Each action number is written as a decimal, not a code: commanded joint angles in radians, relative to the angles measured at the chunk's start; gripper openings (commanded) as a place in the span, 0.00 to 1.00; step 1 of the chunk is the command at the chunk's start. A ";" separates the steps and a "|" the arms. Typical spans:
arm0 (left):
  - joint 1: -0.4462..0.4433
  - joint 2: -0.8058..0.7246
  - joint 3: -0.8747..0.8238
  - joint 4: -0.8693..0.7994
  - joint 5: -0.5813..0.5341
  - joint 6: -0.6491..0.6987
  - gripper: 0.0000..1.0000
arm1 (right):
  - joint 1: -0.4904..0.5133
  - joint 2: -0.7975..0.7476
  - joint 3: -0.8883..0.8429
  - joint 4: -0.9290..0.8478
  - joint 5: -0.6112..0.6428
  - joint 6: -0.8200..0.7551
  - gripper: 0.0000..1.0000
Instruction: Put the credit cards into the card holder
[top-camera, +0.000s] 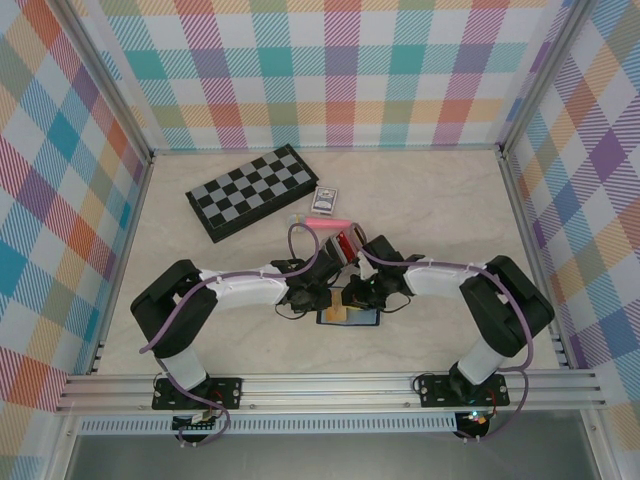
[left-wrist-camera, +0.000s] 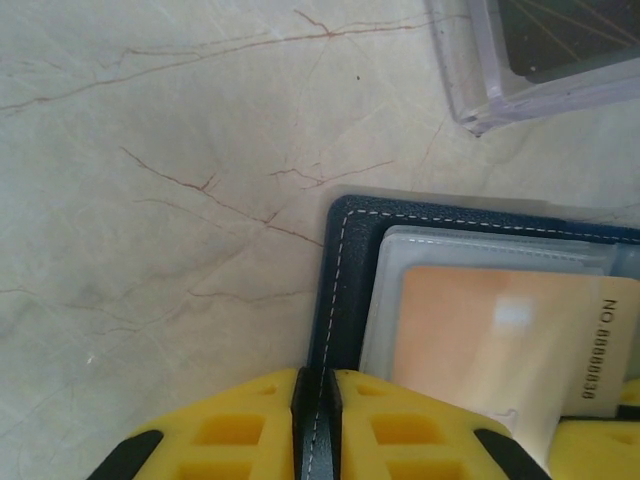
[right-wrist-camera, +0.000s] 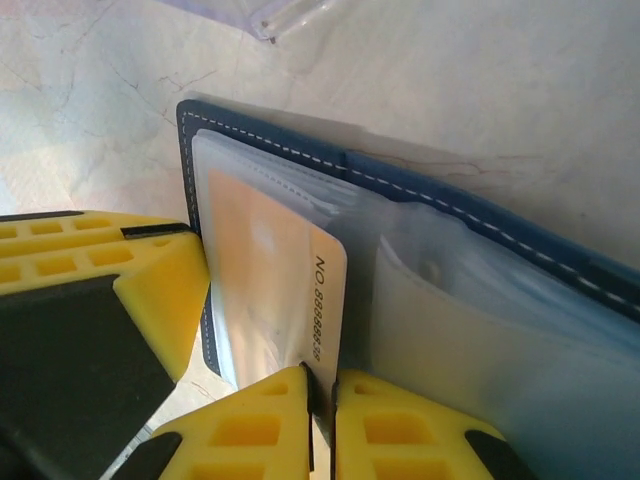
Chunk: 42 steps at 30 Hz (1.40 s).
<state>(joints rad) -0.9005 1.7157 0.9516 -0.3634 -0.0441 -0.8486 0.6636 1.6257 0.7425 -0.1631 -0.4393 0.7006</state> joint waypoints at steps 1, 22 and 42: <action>0.003 0.027 -0.012 -0.010 0.022 -0.004 0.17 | 0.022 0.027 0.020 0.020 -0.029 0.034 0.12; 0.003 0.032 -0.047 -0.037 -0.005 -0.029 0.12 | 0.033 -0.053 0.079 -0.412 0.372 0.002 0.23; -0.002 0.047 -0.063 -0.045 -0.009 -0.040 0.10 | -0.008 -0.030 0.013 -0.569 0.548 0.109 0.22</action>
<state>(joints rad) -0.9009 1.7157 0.9428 -0.3439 -0.0452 -0.8753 0.6811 1.5604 0.8345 -0.6582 0.0589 0.7834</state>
